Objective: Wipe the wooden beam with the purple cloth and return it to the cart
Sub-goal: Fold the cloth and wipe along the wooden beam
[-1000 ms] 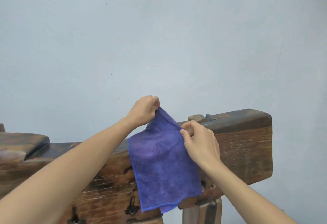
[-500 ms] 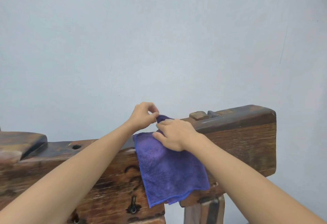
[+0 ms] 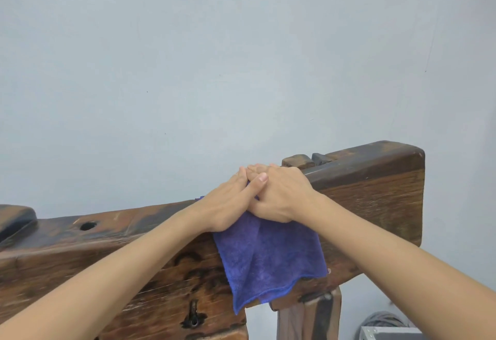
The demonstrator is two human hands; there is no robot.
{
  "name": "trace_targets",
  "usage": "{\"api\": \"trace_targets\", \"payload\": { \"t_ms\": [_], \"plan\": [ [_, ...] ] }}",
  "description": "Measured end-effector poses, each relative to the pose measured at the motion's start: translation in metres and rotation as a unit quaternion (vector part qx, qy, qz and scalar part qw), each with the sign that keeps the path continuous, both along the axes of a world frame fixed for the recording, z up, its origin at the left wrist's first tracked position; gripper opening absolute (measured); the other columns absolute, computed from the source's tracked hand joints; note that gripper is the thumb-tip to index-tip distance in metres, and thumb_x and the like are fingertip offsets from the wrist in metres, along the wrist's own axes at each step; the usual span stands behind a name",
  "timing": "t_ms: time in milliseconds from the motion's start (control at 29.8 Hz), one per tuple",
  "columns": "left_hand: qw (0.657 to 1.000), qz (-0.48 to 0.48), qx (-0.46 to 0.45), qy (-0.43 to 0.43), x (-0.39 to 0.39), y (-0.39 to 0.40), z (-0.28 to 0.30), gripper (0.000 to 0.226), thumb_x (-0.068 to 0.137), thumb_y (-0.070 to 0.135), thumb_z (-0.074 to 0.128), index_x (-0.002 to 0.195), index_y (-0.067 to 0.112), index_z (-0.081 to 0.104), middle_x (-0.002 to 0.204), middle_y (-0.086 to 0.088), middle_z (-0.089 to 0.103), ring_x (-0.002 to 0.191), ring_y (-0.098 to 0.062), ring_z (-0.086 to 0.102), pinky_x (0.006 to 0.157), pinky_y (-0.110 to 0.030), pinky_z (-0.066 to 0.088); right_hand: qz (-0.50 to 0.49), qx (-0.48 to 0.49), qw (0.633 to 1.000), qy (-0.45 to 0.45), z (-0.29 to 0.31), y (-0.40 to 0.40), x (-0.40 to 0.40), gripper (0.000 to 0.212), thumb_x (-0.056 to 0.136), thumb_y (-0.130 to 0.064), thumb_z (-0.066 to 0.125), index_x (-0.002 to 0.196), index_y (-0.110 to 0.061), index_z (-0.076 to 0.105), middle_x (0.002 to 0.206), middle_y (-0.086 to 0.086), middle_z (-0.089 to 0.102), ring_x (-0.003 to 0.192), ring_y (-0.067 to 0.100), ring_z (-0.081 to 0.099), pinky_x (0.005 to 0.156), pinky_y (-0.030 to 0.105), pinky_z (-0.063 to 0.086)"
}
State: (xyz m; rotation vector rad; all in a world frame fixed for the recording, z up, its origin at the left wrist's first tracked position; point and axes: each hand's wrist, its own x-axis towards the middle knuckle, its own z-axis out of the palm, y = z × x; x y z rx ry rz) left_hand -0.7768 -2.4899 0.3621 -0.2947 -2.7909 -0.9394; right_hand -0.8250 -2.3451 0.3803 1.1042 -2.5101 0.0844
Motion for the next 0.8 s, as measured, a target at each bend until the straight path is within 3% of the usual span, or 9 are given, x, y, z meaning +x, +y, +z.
{"api": "trace_targets", "payload": {
  "t_ms": [134,268,335,402,503,570,671,805],
  "plan": [
    [0.999,0.011,-0.023,0.039,-0.008,0.014,0.008,0.063,0.103,0.063,0.015,0.156,0.034,0.033,0.154,0.001,0.045,0.146,-0.019,0.033,0.112,-0.026,0.021,0.010,-0.018,1.000,-0.011,0.000,0.012,-0.008,0.075,0.080,-0.063,0.013,0.135,-0.033,0.055,0.137,-0.010,0.063,0.127,0.019,0.059,0.108,0.045,0.043],
    [0.999,-0.008,-0.033,0.025,-0.018,0.038,0.017,0.065,0.104,0.061,0.017,0.159,0.028,0.030,0.161,0.001,0.037,0.154,-0.022,0.021,0.125,-0.037,0.011,0.018,-0.013,1.000,-0.018,0.006,0.037,-0.019,0.079,0.081,-0.065,0.013,0.142,-0.034,0.052,0.142,-0.010,0.061,0.136,0.016,0.052,0.119,0.043,0.033],
    [0.998,-0.006,-0.052,0.017,-0.024,0.051,0.021,0.069,0.103,0.062,0.015,0.161,0.025,0.026,0.166,0.002,0.031,0.157,-0.022,0.014,0.127,-0.039,0.005,0.018,0.003,1.000,-0.026,0.009,0.050,-0.026,0.086,0.079,-0.065,0.010,0.152,-0.035,0.043,0.156,-0.011,0.049,0.151,0.015,0.034,0.125,0.040,0.023],
    [0.998,-0.005,-0.065,0.021,-0.031,0.060,0.024,0.072,0.102,0.065,0.015,0.159,0.024,0.030,0.162,0.003,0.039,0.154,-0.021,0.022,0.126,-0.041,0.012,0.023,0.007,0.999,-0.027,0.010,0.059,-0.032,0.088,0.079,-0.064,0.009,0.156,-0.033,0.038,0.162,-0.011,0.041,0.157,0.012,0.019,0.127,0.035,0.010],
    [0.997,-0.008,-0.070,0.020,-0.042,0.068,0.028,0.079,0.098,0.071,0.017,0.157,0.021,0.034,0.156,0.004,0.046,0.149,-0.018,0.032,0.121,-0.041,0.022,0.015,0.016,1.000,-0.017,0.011,0.069,-0.041,0.089,0.081,-0.063,0.005,0.157,-0.030,0.036,0.163,-0.009,0.038,0.158,0.011,0.014,0.128,0.036,0.003],
    [0.997,-0.026,-0.066,0.006,-0.044,0.067,0.031,0.092,0.089,0.079,0.029,0.159,0.019,0.027,0.160,0.003,0.039,0.151,-0.017,0.029,0.122,-0.041,0.022,-0.002,0.055,0.998,-0.004,0.013,0.071,-0.047,0.089,0.081,-0.061,0.004,0.161,-0.028,0.028,0.168,-0.007,0.029,0.159,0.011,0.009,0.128,0.040,0.001],
    [0.993,-0.070,-0.092,-0.019,-0.045,0.060,0.035,0.120,0.072,0.077,0.064,0.163,0.020,0.009,0.169,0.005,0.019,0.156,-0.014,0.014,0.125,-0.039,0.019,-0.006,0.095,0.995,0.029,0.013,0.074,-0.055,0.081,0.091,-0.059,0.012,0.162,-0.022,0.024,0.170,-0.002,0.025,0.159,0.013,0.009,0.128,0.046,0.002],
    [0.973,-0.061,-0.222,0.004,-0.052,0.056,0.030,0.154,0.056,0.073,0.083,0.161,0.013,-0.012,0.172,0.001,-0.003,0.158,-0.012,0.001,0.128,-0.030,0.008,0.002,0.062,0.998,0.024,0.014,0.083,-0.059,0.070,0.099,-0.050,0.013,0.162,-0.022,0.025,0.170,-0.002,0.027,0.159,0.012,0.011,0.128,0.046,0.001]
  ]
}}
